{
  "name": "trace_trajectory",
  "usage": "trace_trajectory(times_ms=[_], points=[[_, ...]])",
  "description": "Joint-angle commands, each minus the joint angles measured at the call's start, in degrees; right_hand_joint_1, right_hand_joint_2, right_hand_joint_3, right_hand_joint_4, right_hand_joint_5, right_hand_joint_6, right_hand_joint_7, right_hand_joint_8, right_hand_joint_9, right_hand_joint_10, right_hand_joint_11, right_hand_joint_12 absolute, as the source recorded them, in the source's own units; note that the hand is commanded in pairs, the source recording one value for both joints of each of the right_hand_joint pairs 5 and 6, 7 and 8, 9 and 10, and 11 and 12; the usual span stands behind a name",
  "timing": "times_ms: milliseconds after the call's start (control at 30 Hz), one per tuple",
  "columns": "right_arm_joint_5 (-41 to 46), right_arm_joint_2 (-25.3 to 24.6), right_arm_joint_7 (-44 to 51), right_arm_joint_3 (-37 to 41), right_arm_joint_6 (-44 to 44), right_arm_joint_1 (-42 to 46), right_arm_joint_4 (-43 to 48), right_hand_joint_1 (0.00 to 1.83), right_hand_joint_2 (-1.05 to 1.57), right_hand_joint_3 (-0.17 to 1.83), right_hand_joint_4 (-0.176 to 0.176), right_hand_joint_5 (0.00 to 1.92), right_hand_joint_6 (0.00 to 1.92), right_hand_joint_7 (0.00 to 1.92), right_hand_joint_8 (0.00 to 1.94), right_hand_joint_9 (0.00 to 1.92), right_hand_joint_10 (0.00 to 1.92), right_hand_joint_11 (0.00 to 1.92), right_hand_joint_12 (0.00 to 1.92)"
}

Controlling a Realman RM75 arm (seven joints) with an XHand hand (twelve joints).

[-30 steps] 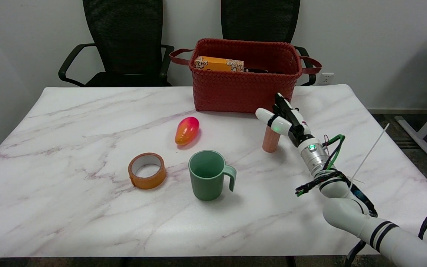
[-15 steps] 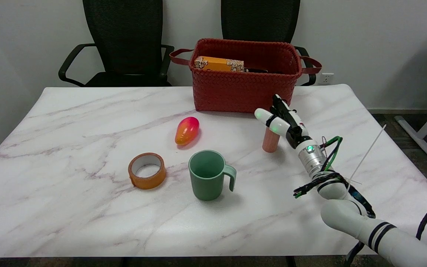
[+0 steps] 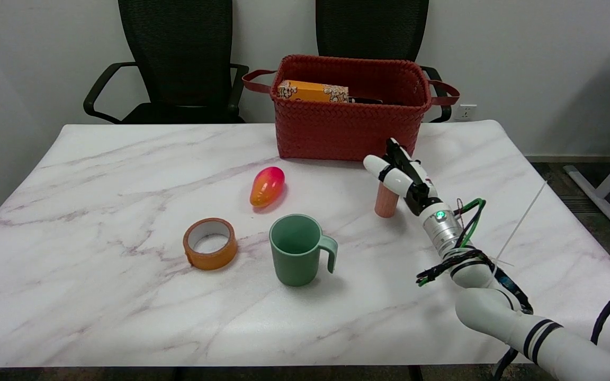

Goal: Pick up the wooden cylinder.

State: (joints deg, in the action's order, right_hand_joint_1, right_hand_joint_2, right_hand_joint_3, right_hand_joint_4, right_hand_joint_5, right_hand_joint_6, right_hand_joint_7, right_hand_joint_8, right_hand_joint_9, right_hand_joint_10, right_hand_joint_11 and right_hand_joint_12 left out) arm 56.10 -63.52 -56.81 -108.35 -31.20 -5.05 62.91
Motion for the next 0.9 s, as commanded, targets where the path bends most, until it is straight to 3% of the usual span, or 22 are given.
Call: trace_trajectory(times_ms=[33, 400, 767, 900], points=[[0.0, -0.8, -1.2, -0.6, -0.7, 0.1, -1.2, 0.62, 0.86, 0.32, 0.0, 0.0, 0.0, 0.0, 0.0, 0.08, 0.08, 0.1, 0.1], [0.0, -0.8, -1.2, -0.9, -0.8, 0.5, -1.2, 0.62, 0.86, 0.31, 0.0, 0.0, 0.0, 0.0, 0.0, 0.08, 0.08, 0.1, 0.1], [-0.3, -0.8, -1.2, -0.9, -0.8, 0.4, -1.2, 0.78, 0.73, -0.08, 0.0, 0.0, 0.0, 0.0, 0.0, 0.07, 0.07, 0.1, 0.1], [-0.4, -0.8, -1.2, -0.9, -0.3, 0.3, -1.3, 0.8, 0.71, -0.09, 0.0, 0.0, 0.0, 0.0, 0.0, 0.06, 0.06, 0.1, 0.1]])
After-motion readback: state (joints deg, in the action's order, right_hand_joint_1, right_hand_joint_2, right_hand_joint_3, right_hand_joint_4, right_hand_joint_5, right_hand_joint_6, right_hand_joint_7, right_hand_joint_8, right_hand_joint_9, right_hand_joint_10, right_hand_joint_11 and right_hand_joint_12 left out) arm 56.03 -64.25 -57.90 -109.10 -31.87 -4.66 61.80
